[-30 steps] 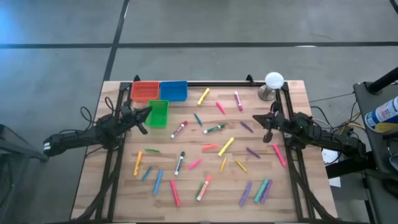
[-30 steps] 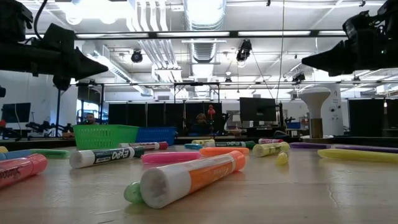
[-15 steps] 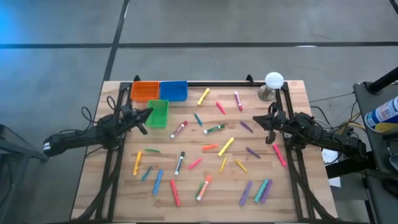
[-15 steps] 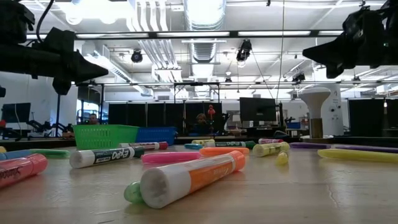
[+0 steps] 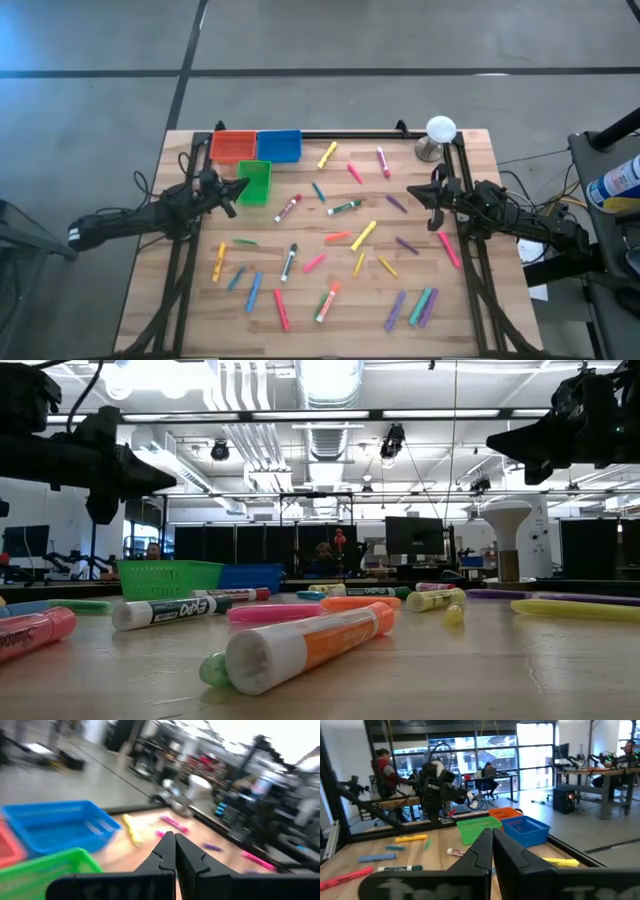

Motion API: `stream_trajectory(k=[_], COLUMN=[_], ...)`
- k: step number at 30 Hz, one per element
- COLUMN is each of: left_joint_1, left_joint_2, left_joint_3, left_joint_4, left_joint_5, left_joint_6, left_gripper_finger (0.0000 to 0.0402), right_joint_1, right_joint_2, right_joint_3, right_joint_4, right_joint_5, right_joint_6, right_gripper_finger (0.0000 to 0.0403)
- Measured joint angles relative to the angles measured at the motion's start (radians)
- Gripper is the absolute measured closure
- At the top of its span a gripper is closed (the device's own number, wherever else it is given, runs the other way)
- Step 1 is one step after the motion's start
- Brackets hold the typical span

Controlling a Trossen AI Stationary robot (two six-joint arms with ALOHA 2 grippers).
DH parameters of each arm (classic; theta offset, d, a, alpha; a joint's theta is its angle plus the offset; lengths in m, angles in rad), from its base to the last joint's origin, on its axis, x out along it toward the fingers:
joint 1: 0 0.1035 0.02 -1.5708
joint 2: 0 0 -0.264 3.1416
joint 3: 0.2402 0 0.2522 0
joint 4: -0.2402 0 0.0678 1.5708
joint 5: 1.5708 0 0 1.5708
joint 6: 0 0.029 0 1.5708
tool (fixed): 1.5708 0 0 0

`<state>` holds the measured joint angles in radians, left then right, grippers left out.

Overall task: Pick & Place Markers
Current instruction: Put the red marker into the blue bin

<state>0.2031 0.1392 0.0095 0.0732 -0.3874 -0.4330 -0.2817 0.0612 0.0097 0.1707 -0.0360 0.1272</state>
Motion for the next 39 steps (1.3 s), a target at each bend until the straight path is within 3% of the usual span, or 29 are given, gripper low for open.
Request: stream_trajectory(k=[3,8,15,17,22,24,28,33,39], left_joint_1=[0.002,0.012,0.012,0.012,0.013,0.012,0.011,0.01,0.006], left_joint_2=[0.018,0.055,0.099,0.105,0.146,0.197,0.335,0.537,0.809], left_joint_3=[0.0,0.015,0.017,0.017,0.061,0.101,0.167,0.263,0.436], left_joint_4=[0.053,0.067,0.24,0.294,0.249,0.168,0.135,0.098,-0.087], left_joint_5=[-0.1,-0.113,-0.169,-0.176,0.005,0.045,-0.006,0.074,0.149], left_joint_6=[0.003,0.001,0.292,0.306,0.182,0.15,0.14,0.089,0.038], left_gripper_finger=[0.0401,0.0401,0.0401,0.0401,0.0401,0.0401,0.0385,0.0336,0.0279], right_joint_1=[-0.001,-0.001,0.0,0.0,0.001,0.001,0.001,0.001,0.001], right_joint_2=[0.025,0.09,0.205,0.242,0.345,0.389,0.466,0.533,0.574], right_joint_3=[0.0,0.0,0.0,0.0,0.0,0.0,0.0,0.0,0.0], right_joint_4=[0.0,0.008,0.055,0.056,0.177,0.248,0.334,0.38,0.405], right_joint_5=[0.065,0.09,0.091,0.092,0.071,0.058,0.058,0.061,0.062], right_joint_6=[0.029,0.031,0.109,0.126,0.122,0.1,0.092,0.078,0.052], right_gripper_finger=[0.0394,0.0394,0.0394,0.0394,0.0394,0.0394,0.0394,0.0394,0.0394])
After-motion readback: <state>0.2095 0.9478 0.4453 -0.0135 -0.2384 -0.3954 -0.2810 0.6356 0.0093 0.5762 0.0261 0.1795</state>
